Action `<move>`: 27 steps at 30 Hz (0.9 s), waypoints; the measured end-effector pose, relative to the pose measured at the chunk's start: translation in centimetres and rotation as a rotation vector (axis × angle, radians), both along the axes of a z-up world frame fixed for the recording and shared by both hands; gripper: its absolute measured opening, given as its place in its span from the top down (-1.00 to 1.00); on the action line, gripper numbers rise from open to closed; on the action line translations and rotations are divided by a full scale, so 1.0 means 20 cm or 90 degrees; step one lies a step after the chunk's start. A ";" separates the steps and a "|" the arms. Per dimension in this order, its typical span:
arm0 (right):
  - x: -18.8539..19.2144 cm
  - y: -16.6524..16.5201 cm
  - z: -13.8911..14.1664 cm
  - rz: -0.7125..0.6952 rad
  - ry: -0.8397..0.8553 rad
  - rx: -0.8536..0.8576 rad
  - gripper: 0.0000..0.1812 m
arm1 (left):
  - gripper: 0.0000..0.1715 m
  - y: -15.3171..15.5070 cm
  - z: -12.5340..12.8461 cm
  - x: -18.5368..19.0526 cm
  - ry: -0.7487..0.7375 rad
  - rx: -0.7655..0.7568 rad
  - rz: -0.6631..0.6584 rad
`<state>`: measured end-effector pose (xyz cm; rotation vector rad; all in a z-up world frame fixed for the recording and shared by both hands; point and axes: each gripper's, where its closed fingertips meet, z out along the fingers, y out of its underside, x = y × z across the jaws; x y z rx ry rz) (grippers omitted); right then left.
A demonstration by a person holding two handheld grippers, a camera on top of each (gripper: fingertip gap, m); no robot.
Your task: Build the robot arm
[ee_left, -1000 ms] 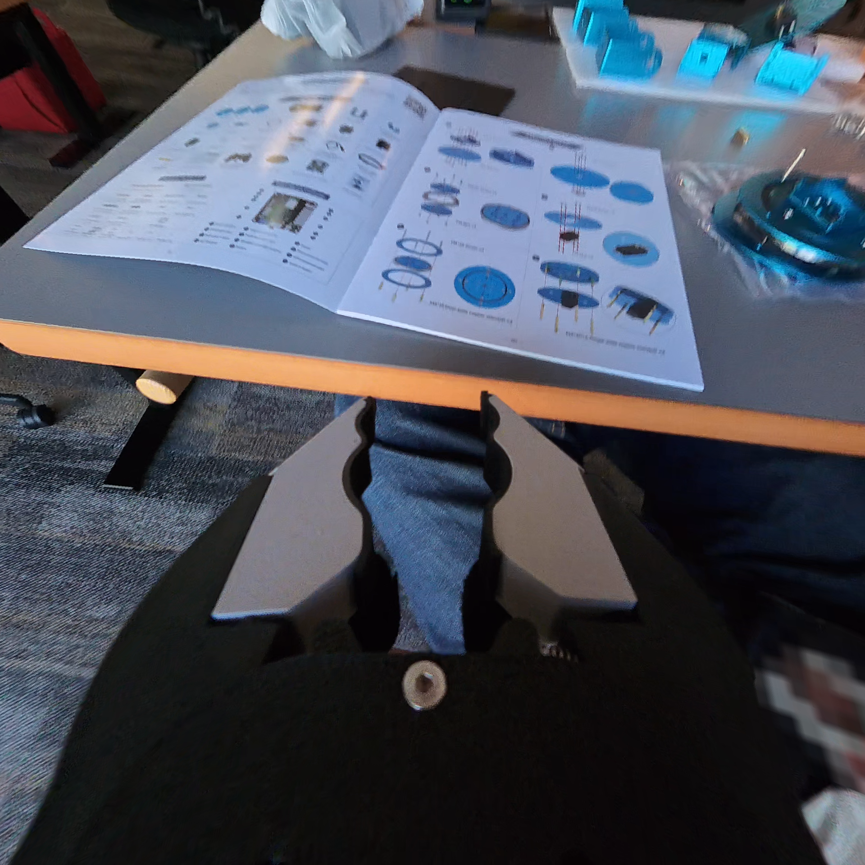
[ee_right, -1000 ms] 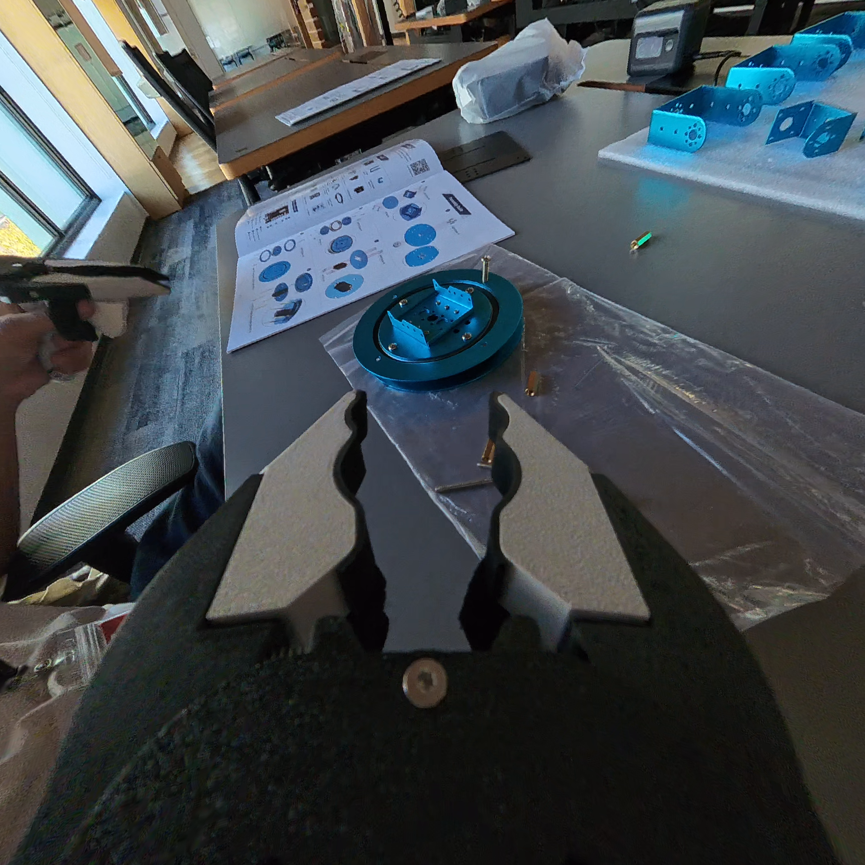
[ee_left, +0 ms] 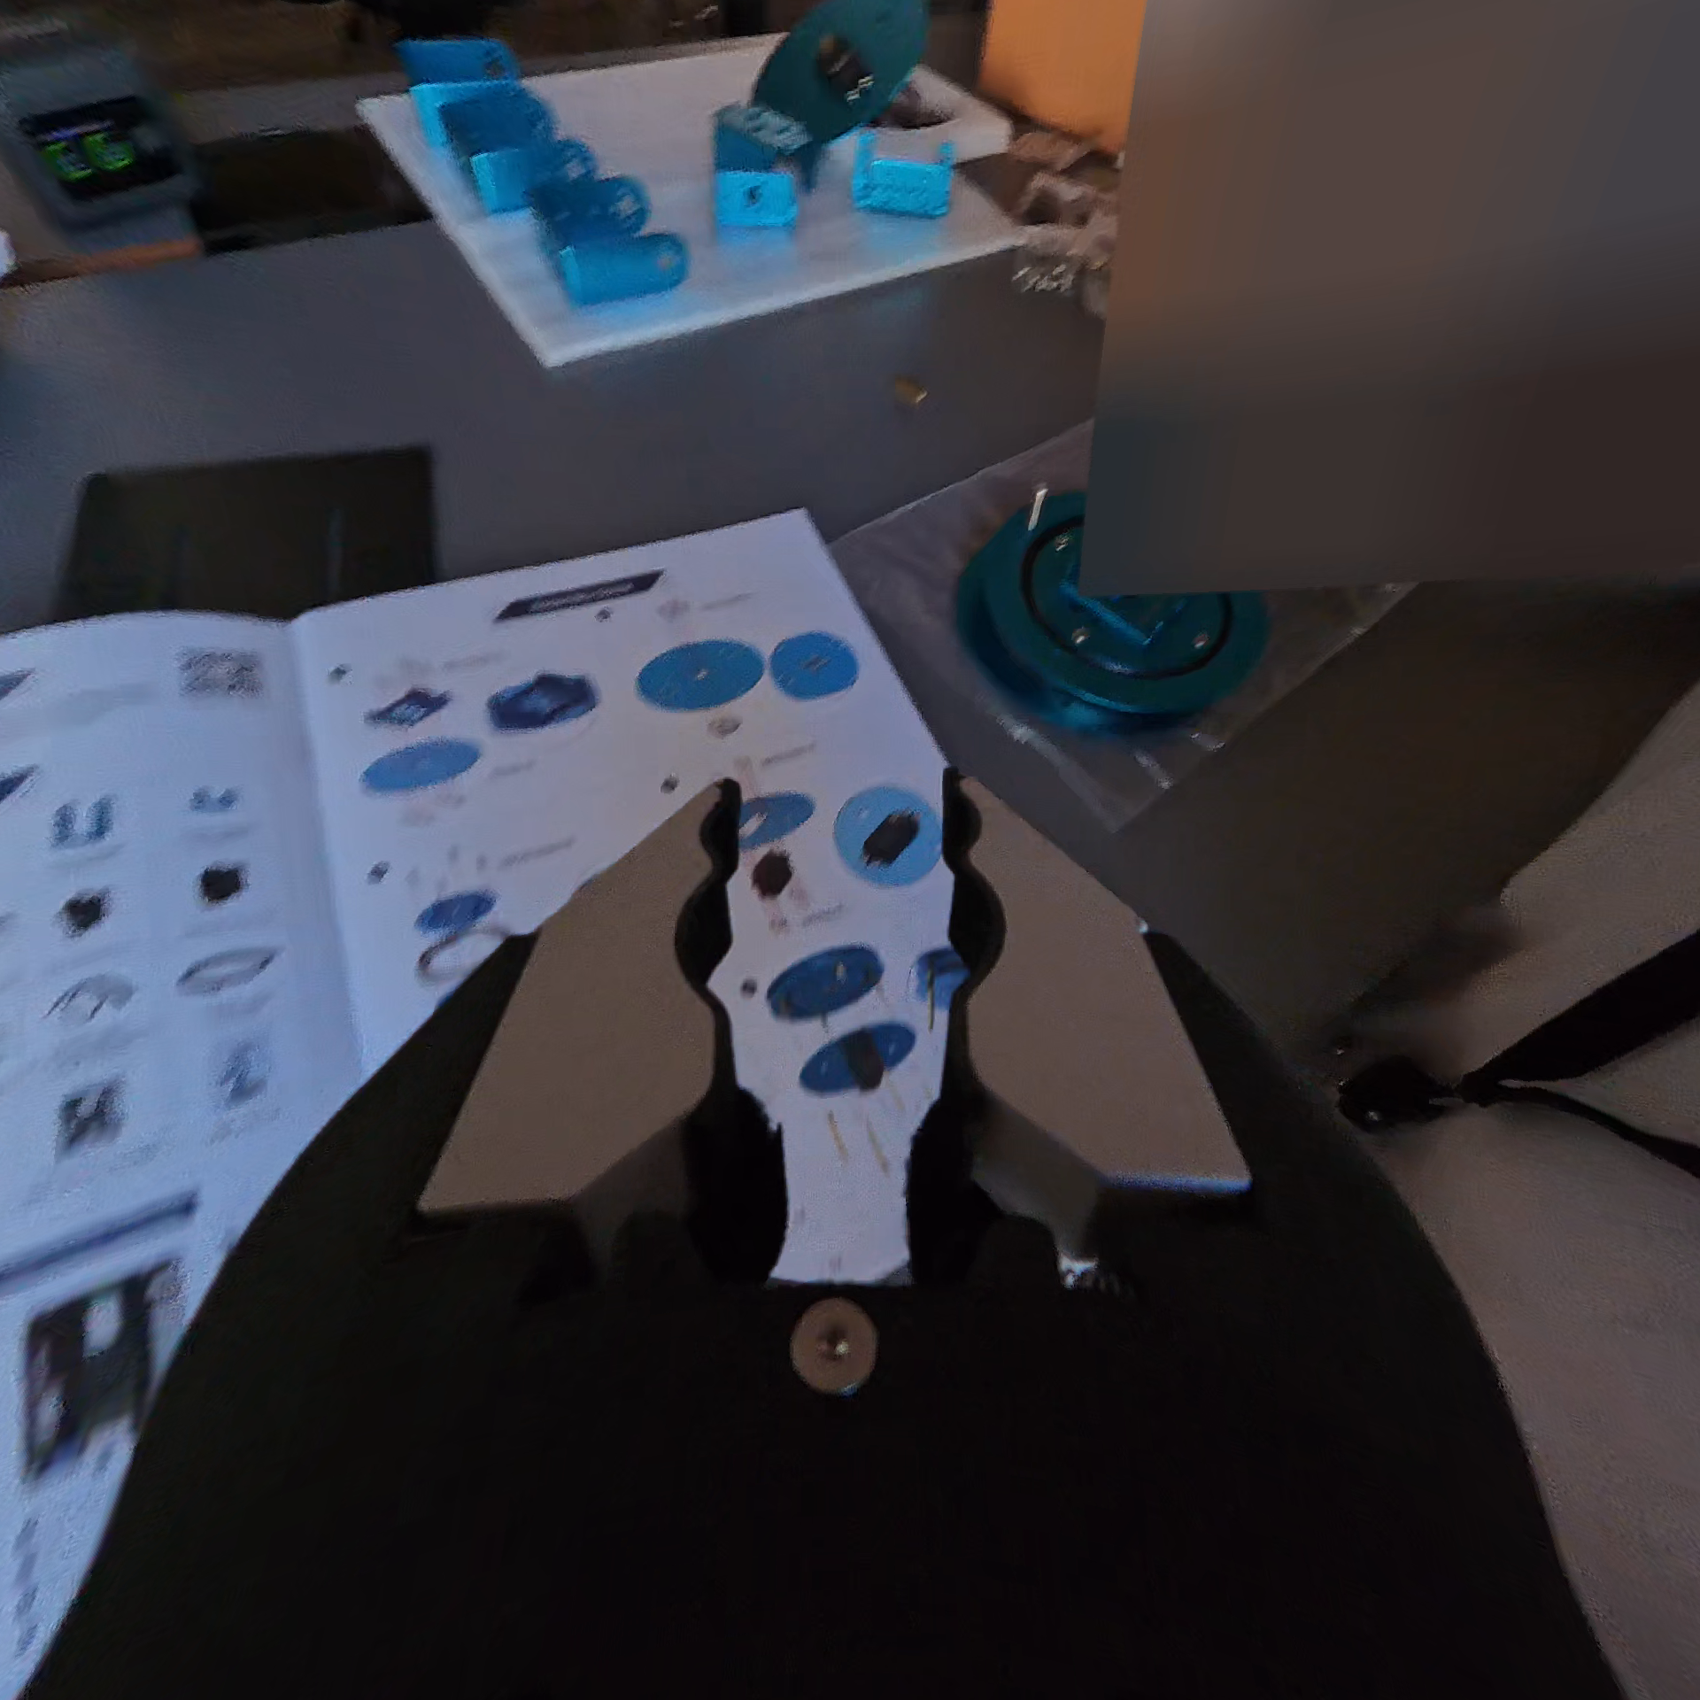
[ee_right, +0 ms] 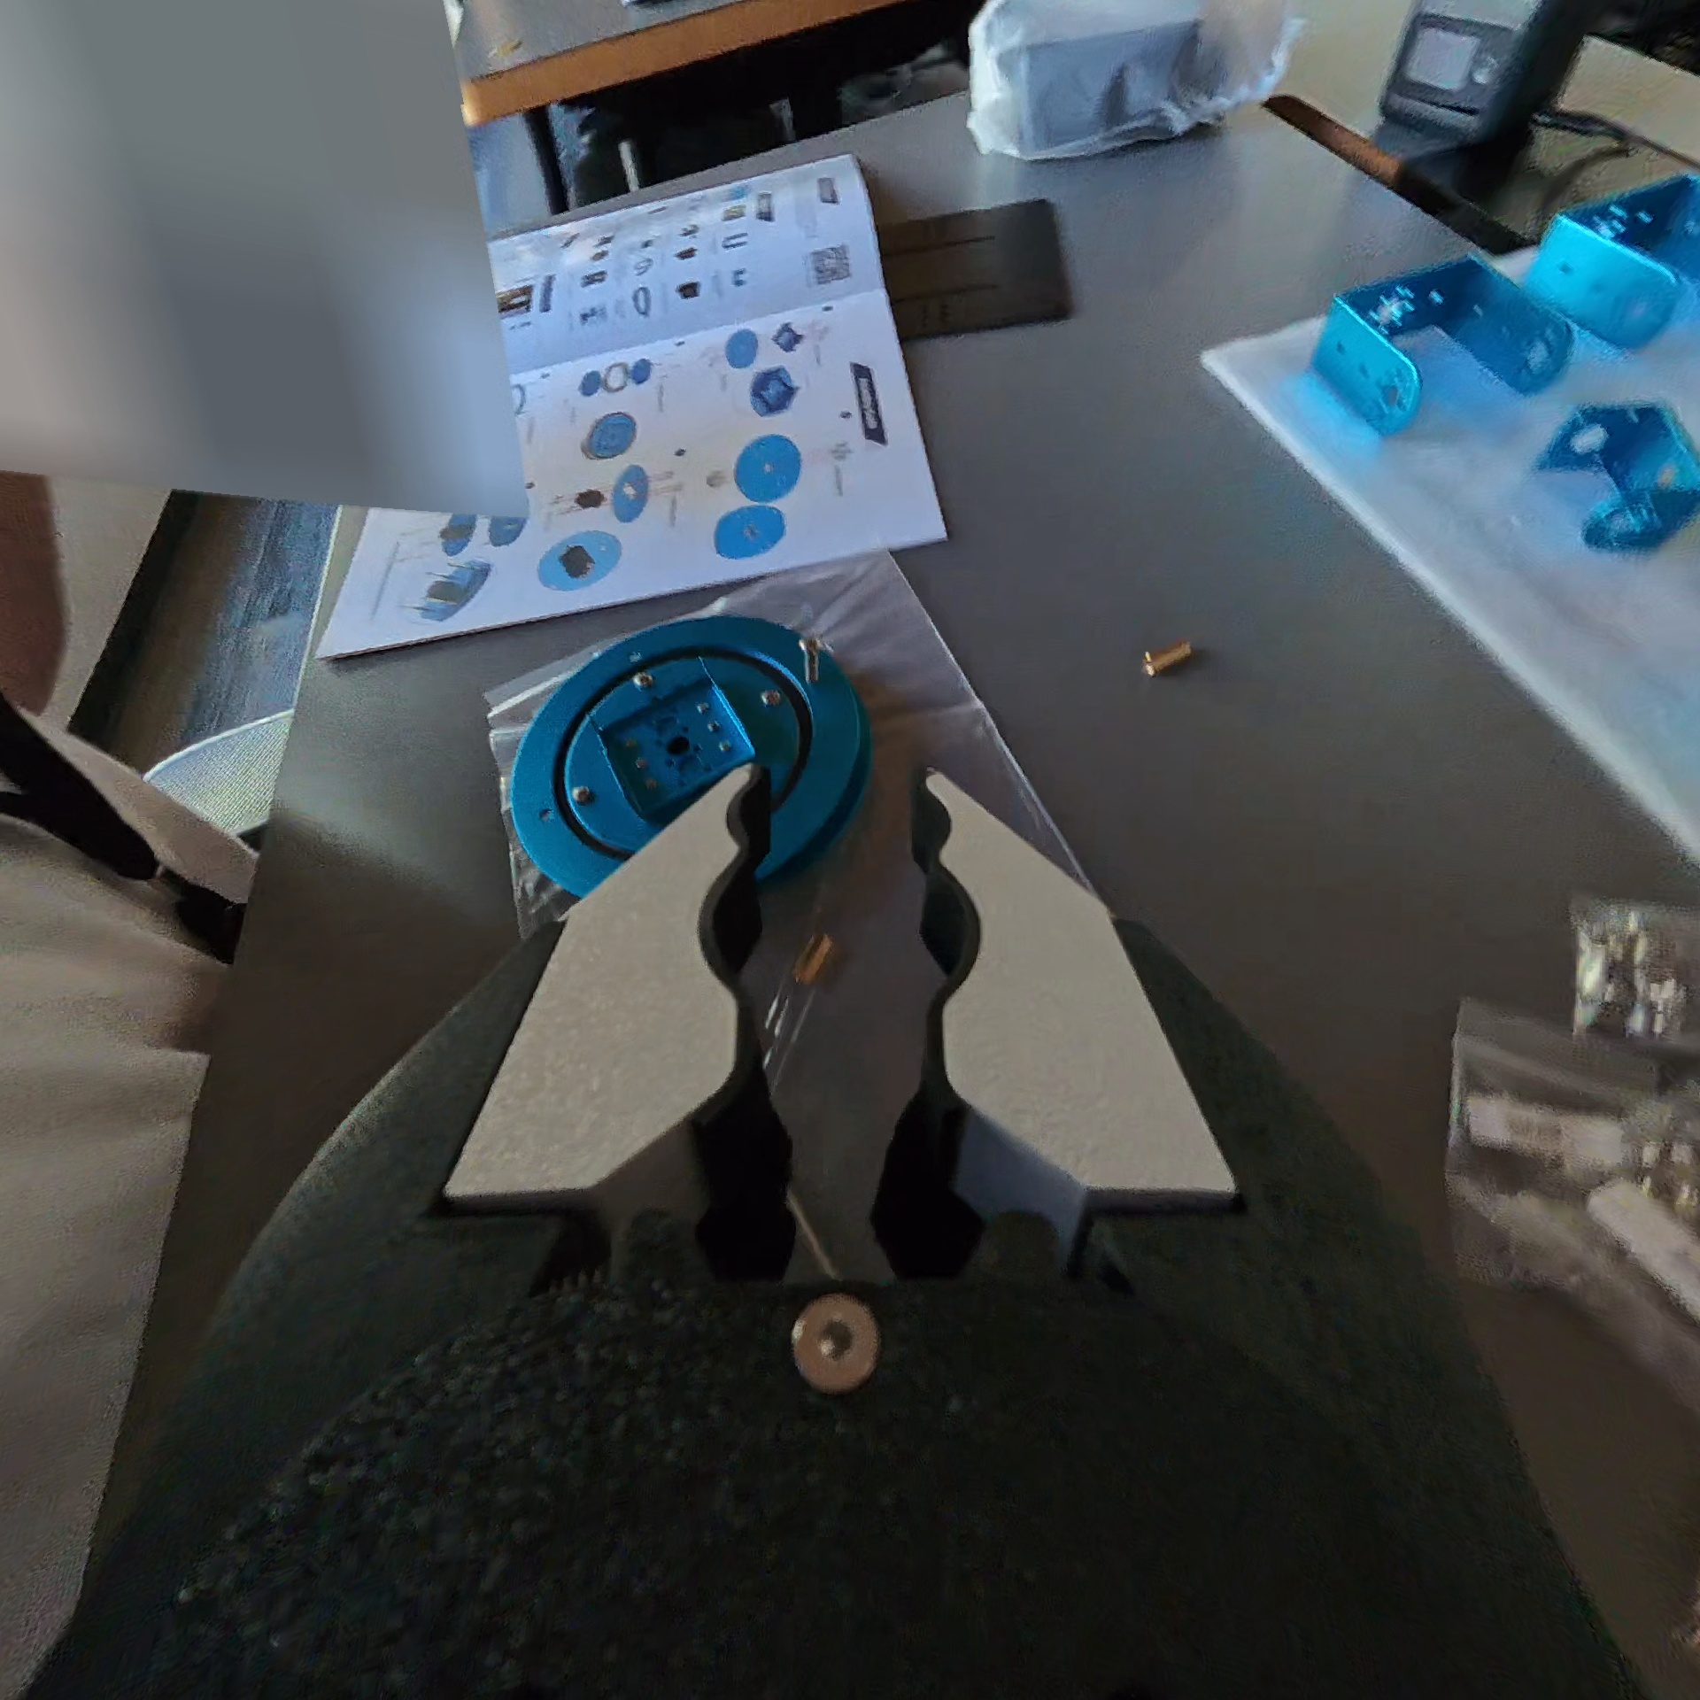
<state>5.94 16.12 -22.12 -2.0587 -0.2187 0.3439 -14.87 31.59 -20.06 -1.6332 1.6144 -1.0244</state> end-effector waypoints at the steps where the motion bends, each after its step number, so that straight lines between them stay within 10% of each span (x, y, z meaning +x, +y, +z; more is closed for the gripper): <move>1: -0.02 0.03 0.02 0.026 -0.013 -0.008 0.74 | 0.49 -0.03 0.00 0.10 -0.007 -0.009 -0.039; 9: -0.19 0.31 -0.09 0.179 -0.111 -0.054 0.96 | 0.64 -0.21 -0.16 0.60 0.090 -0.124 -0.225; 27: -0.24 0.37 -0.20 0.182 -0.077 -0.058 1.00 | 0.66 -0.39 -0.41 0.73 0.241 -0.233 -0.394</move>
